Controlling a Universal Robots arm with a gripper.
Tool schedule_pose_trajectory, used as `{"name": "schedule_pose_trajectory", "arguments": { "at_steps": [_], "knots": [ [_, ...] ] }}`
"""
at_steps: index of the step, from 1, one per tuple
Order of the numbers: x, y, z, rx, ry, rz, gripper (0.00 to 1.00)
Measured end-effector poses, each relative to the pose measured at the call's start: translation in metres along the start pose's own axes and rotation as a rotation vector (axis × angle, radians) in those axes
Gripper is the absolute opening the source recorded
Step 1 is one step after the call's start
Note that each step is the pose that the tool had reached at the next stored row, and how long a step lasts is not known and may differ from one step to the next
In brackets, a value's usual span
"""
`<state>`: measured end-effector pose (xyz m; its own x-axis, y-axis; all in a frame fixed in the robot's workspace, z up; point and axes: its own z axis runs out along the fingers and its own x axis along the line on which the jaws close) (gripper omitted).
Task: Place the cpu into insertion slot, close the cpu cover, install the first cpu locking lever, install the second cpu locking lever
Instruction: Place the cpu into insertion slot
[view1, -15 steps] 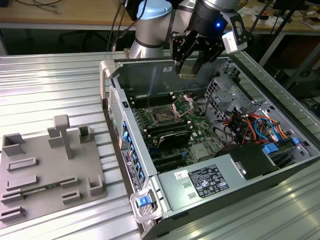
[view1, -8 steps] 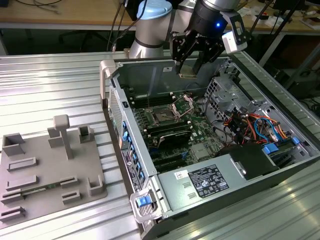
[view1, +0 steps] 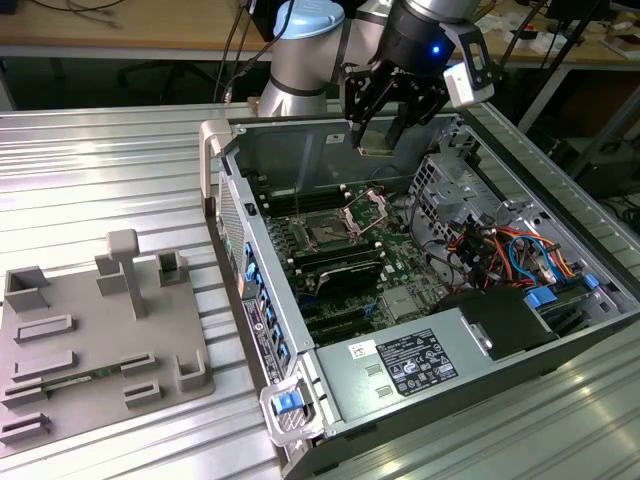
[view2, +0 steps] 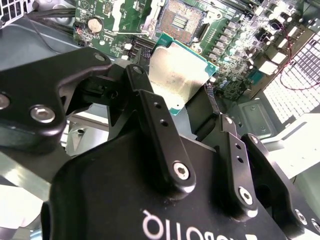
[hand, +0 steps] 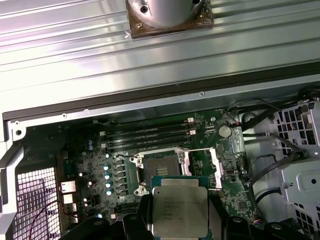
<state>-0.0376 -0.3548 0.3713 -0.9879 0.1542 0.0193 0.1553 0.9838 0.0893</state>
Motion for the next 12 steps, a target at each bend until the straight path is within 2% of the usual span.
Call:
{"name": "schedule_pose_trajectory", "arguments": {
  "at_steps": [12],
  "knots": [
    [0.0000, 0.0000, 0.0004, -0.0005, -0.0021, 0.023, 0.55]
  ]
}}
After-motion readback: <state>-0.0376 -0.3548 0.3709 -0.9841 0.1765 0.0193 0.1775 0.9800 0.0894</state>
